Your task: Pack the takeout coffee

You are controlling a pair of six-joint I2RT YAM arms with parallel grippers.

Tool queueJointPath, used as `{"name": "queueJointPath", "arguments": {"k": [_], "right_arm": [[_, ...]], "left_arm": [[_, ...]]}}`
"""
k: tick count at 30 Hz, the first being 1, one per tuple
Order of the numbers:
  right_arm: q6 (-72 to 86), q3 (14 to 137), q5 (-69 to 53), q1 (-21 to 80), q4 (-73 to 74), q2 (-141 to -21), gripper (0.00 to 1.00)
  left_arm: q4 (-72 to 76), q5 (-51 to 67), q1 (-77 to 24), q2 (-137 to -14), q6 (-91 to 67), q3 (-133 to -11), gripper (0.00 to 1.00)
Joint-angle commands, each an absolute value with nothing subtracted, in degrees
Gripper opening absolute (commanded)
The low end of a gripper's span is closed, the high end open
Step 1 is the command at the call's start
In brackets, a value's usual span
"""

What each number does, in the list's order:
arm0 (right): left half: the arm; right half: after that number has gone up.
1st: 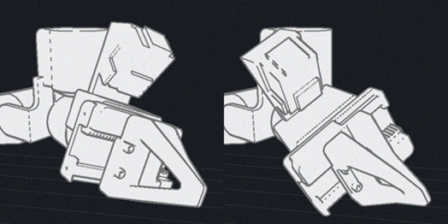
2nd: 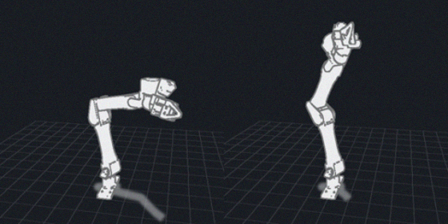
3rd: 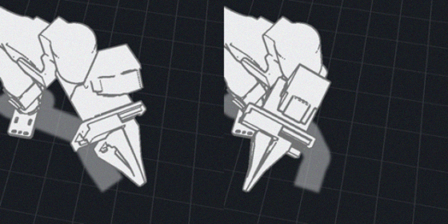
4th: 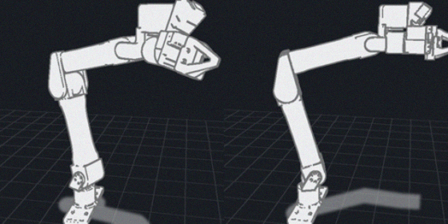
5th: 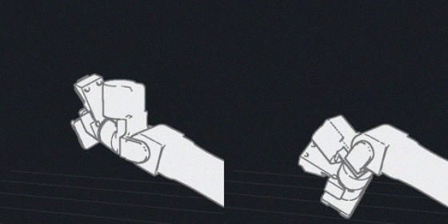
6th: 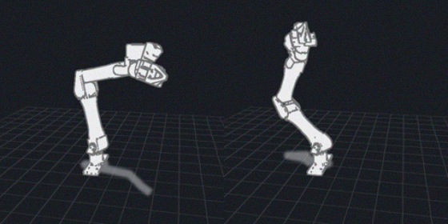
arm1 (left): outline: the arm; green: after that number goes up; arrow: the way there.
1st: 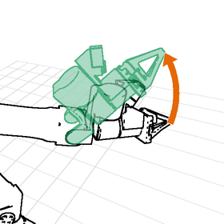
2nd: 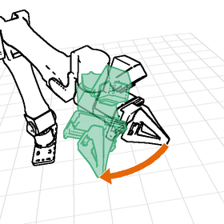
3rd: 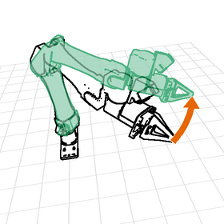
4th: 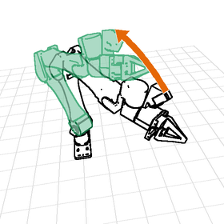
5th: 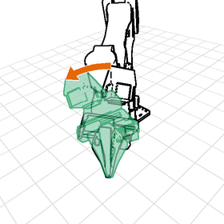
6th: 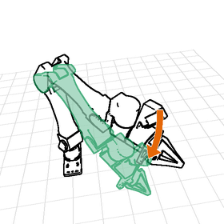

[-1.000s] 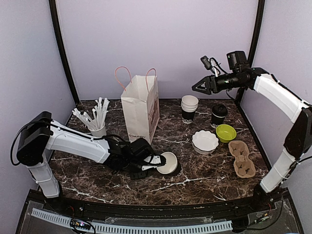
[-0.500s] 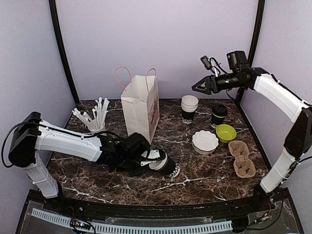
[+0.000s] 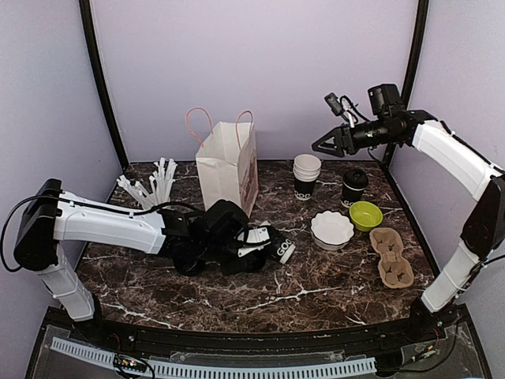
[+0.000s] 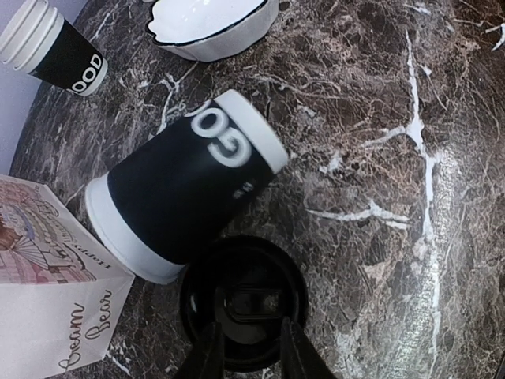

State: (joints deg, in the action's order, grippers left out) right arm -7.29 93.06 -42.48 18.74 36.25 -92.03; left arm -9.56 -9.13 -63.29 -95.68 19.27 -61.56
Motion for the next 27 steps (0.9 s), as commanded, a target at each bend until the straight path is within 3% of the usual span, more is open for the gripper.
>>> {"name": "queueJointPath", "arguments": {"k": [1,4,5,7,9,13,18,24,27], "right_arm": [[-29.15,97.42,-52.71,19.4,55.95,-94.14,0.63],[-37.69,97.69,-40.93,24.28,62.69,-96.7,0.6],[-34.71,94.73,-37.03,25.82,59.58,-96.65,0.6],[-27.53,87.98,-30.57,28.27,49.65,-96.03,0.66],[-22.31,83.92,-26.44,29.92,43.39,-96.56,0.74],[-16.22,84.44,-16.64,32.7,41.5,-101.85,0.83],[-12.18,83.17,-9.93,33.44,39.11,-103.45,0.91],[-9.86,86.34,-7.98,33.85,41.82,-106.54,0.93],[-12.26,88.43,-9.58,33.63,41.69,-107.0,0.88]], "left_arm": [[-10.46,-9.36,-63.64,-94.09,15.53,-64.55,0.28],[-11.07,-11.95,-63.63,-88.67,12.81,-62.65,0.4],[-10.67,-13.82,-63.48,-87.75,11.51,-61.47,0.51],[-10.57,-15.17,-62.66,-86.41,9.08,-62.11,0.63],[-11.88,-15.57,-61.38,-87.35,5.45,-65.71,0.67],[-12.8,-13.02,-60.83,-88.92,-0.47,-71.01,0.73],[-8.54,-12.42,-60.82,-86.31,-3.79,-66.78,0.75],[-5.65,-13.47,-60.82,-85.18,-5.47,-64.19,0.74],[-5.19,-12.89,-60.82,-84.63,-6.0,-64.16,0.74]]}}
